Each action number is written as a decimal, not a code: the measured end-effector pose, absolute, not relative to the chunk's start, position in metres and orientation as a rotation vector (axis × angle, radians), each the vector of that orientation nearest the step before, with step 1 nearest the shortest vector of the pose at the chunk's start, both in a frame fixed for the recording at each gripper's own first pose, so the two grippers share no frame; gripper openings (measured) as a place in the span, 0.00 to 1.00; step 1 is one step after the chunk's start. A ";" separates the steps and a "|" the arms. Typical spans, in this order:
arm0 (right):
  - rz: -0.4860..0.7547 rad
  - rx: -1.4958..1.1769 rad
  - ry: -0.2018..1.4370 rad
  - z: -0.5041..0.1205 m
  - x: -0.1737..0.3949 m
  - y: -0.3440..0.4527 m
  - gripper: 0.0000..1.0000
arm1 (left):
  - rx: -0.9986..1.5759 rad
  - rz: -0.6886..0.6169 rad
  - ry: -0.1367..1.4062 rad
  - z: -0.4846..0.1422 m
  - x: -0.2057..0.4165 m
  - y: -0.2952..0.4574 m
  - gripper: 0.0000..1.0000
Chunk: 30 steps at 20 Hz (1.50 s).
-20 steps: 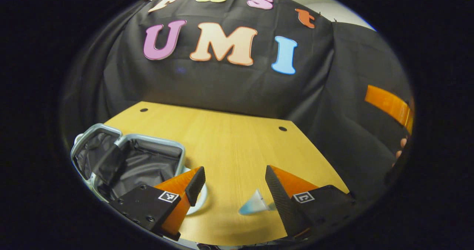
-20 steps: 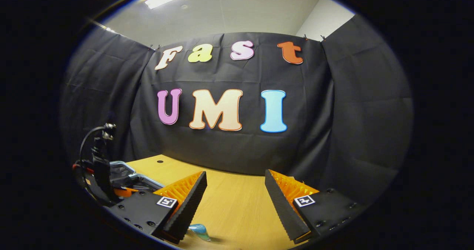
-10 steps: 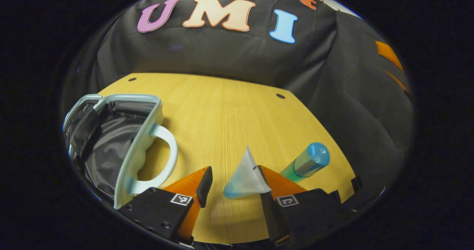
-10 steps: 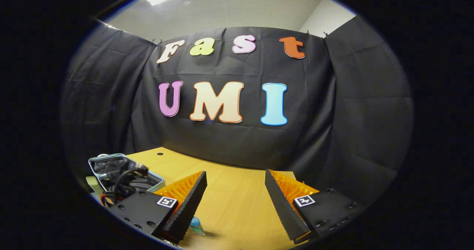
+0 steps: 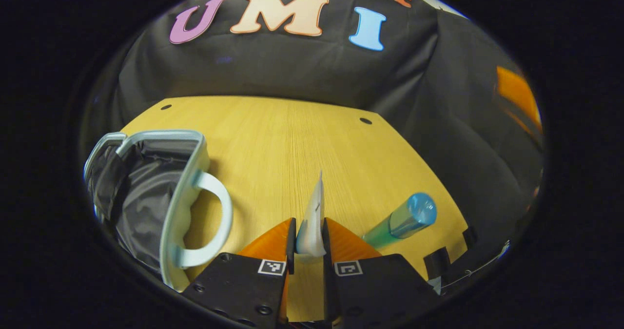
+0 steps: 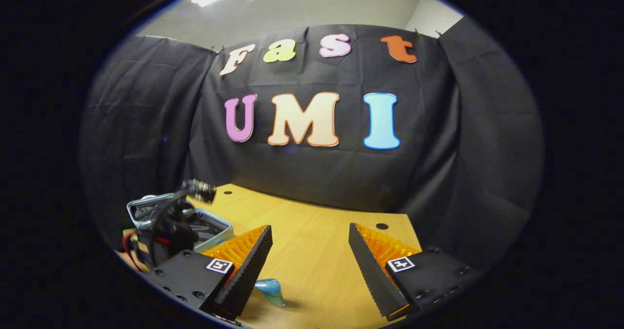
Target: First open the suitcase, pack the skin care products into it, and then close the suitcase.
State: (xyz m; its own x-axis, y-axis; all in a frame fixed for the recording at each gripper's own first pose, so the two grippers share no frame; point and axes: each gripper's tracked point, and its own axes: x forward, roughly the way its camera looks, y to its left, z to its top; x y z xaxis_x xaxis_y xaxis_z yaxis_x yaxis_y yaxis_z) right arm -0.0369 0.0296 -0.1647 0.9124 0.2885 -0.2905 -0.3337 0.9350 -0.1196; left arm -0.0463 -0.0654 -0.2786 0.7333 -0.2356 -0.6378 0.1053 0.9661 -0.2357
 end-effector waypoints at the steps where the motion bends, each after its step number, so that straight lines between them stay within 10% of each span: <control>1: 0.341 -0.179 0.295 -0.180 -0.039 0.035 0.99 | -0.185 -0.181 0.711 -0.267 -0.044 -0.059 0.22; 13: 0.451 -0.266 0.512 -0.314 -0.069 0.054 0.98 | -0.141 -0.061 0.634 -0.195 -0.043 0.009 0.21; 15: 0.476 -0.262 0.563 -0.335 -0.074 0.056 0.93 | -0.136 -0.045 0.638 -0.192 -0.047 0.015 0.21; 18: 0.504 -0.249 0.592 -0.337 -0.076 0.063 0.51 | -0.119 -0.029 0.647 -0.193 -0.053 0.025 0.21; 30: 0.444 -0.083 0.679 -0.293 -0.063 0.138 0.50 | -0.045 0.004 0.891 -0.242 -0.077 0.154 0.22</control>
State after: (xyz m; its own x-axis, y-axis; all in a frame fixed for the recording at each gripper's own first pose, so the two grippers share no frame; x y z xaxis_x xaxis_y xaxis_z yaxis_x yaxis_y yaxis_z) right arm -0.0633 0.1382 -0.2931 0.6884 0.3699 -0.6239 -0.4232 0.9034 0.0686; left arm -0.0775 0.1543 -0.2416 0.6285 -0.0156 -0.7776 -0.0221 0.9990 -0.0379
